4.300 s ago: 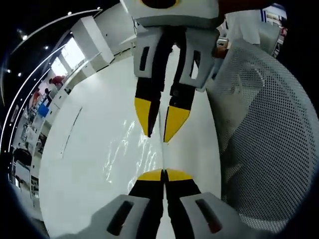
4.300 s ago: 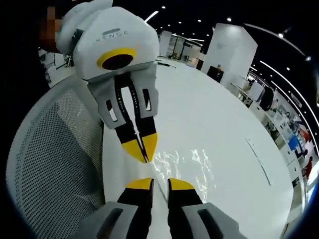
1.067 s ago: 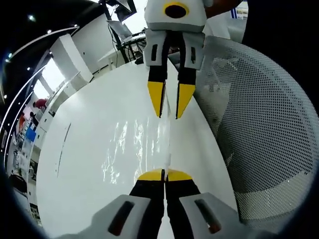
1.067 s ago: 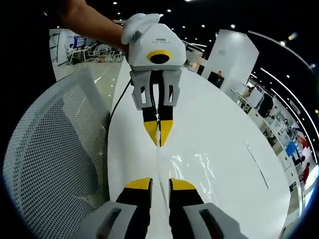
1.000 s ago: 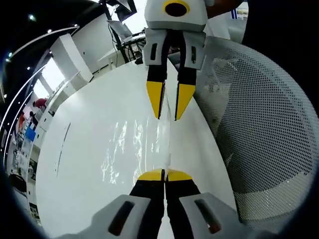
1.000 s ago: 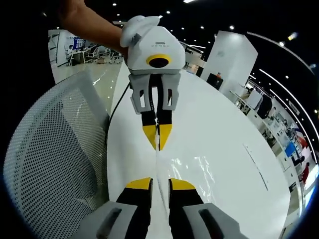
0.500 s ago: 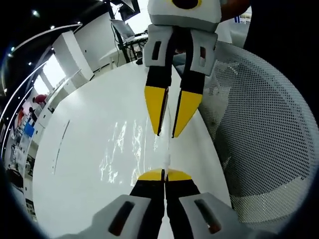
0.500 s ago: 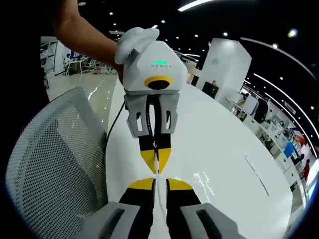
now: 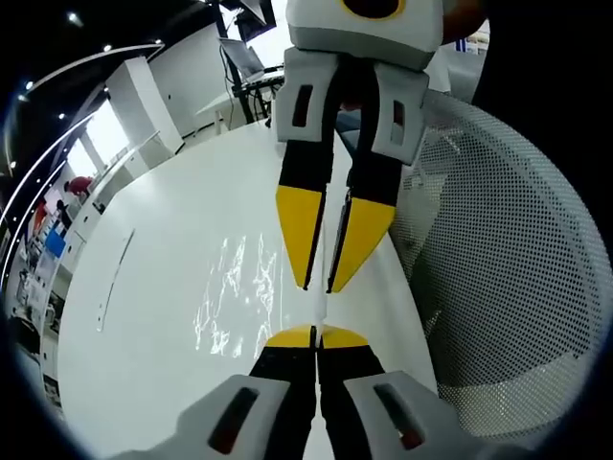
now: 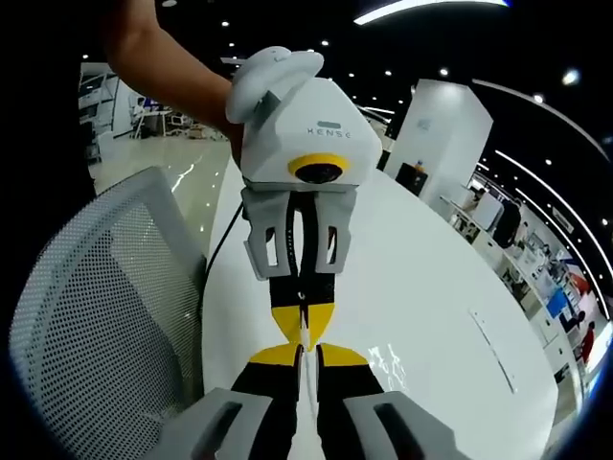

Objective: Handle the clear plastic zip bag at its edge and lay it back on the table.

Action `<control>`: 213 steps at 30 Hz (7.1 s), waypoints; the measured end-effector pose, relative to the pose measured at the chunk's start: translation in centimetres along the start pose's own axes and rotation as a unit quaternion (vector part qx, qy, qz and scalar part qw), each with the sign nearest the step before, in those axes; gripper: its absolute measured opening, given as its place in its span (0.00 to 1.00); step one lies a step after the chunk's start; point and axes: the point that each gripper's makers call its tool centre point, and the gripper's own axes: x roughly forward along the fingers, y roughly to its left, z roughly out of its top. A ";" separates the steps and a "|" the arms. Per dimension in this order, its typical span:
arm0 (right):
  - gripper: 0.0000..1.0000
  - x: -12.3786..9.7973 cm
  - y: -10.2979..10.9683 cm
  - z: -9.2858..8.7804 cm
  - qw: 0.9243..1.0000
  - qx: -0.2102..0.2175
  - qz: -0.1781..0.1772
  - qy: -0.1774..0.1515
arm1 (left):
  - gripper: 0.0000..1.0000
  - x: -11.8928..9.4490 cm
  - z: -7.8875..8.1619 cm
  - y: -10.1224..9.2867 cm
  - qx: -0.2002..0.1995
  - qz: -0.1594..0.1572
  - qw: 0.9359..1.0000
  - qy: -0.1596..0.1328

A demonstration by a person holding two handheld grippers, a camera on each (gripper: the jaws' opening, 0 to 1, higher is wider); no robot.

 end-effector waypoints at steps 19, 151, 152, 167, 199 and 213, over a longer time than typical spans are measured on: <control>0.01 0.8 0.2 0.1 1.000 -0.021 0.014 0.011 | 0.00 0.2 0.7 -0.1 -0.002 -0.009 1.000 -0.005; 0.00 0.0 -0.6 -1.9 0.998 0.021 0.001 0.052 | 0.00 -2.1 1.0 0.8 -0.021 0.022 0.999 -0.007; 0.00 0.0 -0.6 -1.9 0.998 0.020 0.001 0.051 | 0.00 -2.1 1.0 0.9 -0.022 0.023 0.999 -0.007; 0.00 -0.5 -0.6 -2.2 0.999 0.022 -0.003 0.048 | 0.00 -2.4 1.0 1.0 -0.027 0.025 0.999 -0.010; 0.00 -1.2 -0.7 -2.8 0.998 0.029 -0.008 0.048 | 0.00 -3.0 0.5 1.2 -0.037 0.030 0.999 -0.017; 0.00 -1.4 -0.7 -3.0 0.998 0.031 -0.009 0.046 | 0.00 -3.0 0.5 1.1 -0.043 0.030 0.998 -0.017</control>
